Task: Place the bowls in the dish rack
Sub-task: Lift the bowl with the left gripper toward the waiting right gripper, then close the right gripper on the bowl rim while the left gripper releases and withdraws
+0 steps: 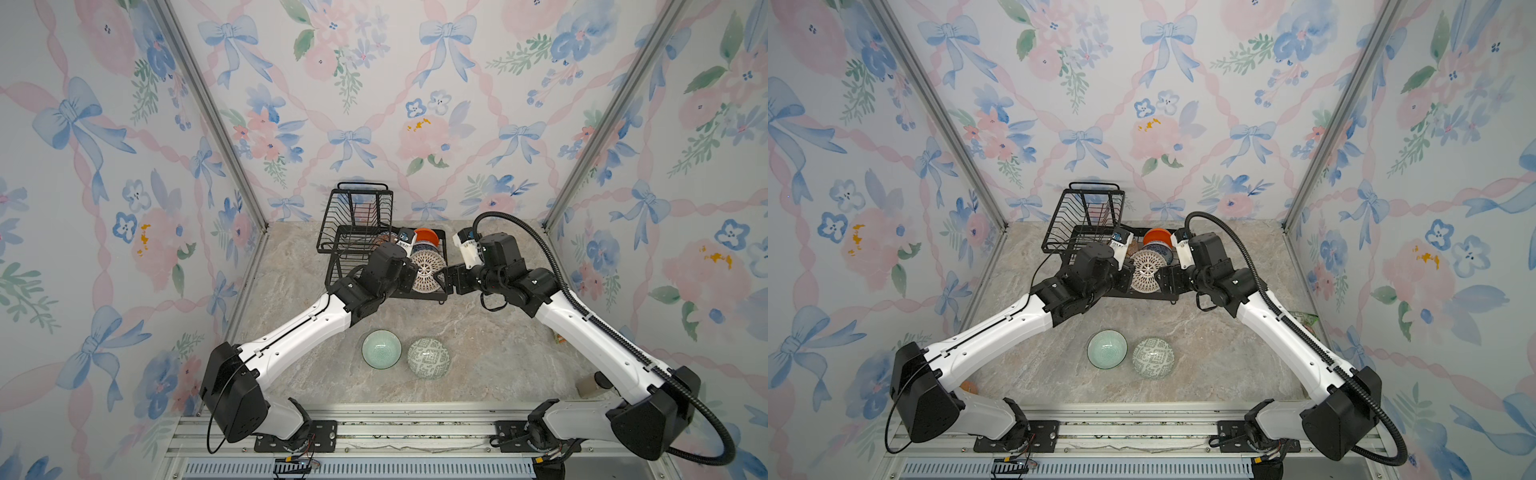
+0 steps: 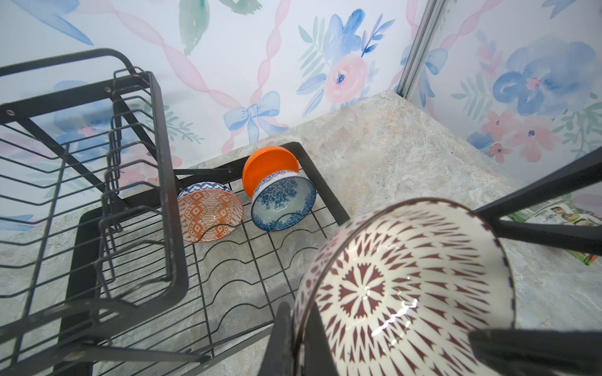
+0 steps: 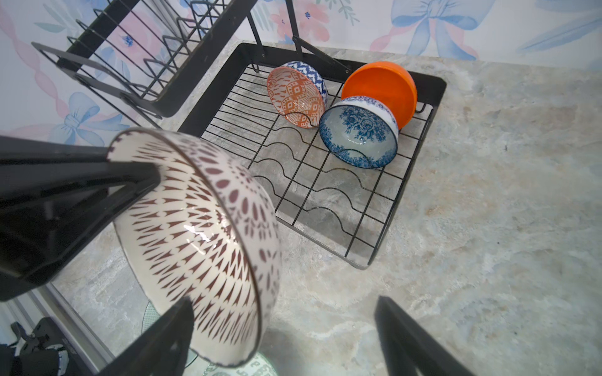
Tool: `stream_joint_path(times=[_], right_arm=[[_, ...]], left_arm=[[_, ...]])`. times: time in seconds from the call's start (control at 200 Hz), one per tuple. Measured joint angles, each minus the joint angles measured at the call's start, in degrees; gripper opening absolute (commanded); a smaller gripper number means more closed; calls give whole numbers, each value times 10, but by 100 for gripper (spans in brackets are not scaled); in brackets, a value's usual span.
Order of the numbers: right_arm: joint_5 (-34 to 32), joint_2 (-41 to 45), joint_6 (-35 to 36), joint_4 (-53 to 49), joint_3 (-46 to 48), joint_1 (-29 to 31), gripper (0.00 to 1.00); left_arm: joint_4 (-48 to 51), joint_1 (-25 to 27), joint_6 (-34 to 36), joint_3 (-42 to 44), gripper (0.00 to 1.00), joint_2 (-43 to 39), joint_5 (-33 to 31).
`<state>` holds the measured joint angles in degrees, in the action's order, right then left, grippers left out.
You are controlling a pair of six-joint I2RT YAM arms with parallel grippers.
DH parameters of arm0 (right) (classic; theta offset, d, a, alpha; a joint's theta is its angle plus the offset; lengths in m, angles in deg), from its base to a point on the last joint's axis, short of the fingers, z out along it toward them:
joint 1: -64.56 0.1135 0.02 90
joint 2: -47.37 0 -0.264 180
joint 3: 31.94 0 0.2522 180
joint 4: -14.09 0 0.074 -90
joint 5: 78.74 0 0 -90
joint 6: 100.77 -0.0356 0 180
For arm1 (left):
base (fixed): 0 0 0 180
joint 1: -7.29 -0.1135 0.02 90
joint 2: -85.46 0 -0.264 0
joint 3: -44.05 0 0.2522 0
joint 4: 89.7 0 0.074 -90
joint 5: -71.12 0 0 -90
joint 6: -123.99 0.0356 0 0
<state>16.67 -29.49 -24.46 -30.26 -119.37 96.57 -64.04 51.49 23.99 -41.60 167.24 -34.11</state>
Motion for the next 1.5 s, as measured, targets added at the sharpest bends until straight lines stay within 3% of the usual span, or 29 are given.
stream_joint_path(times=[0.12, 0.42, 0.675, 0.885, 1.045, 1.245, 1.5], right_arm=[[-12, -7, -14, 4, -3, 3, 59], [-29, -13, -33, 32, -3, 15, 37], [-34, -38, -39, 45, -1, 20, 0], [-36, -46, -41, 47, 5, 21, 0], [-40, -47, -35, 49, 10, 22, 0], [-47, -60, -11, 52, 10, 22, 0], [-56, -76, 29, 59, 10, 22, 0]], left_arm=[[0, 2, 0, 0, 0, -3, 0], [0, 5, 0, 2, 0, -4, 0], [-3, 13, -1, 10, 0, -5, -3], [-7, 16, 0, 19, 0, -6, -8], [-18, 16, -3, 45, 44, -26, 14], [-32, 19, -12, 110, 97, -109, 18], [-30, -12, -18, 186, 98, -190, 7]])
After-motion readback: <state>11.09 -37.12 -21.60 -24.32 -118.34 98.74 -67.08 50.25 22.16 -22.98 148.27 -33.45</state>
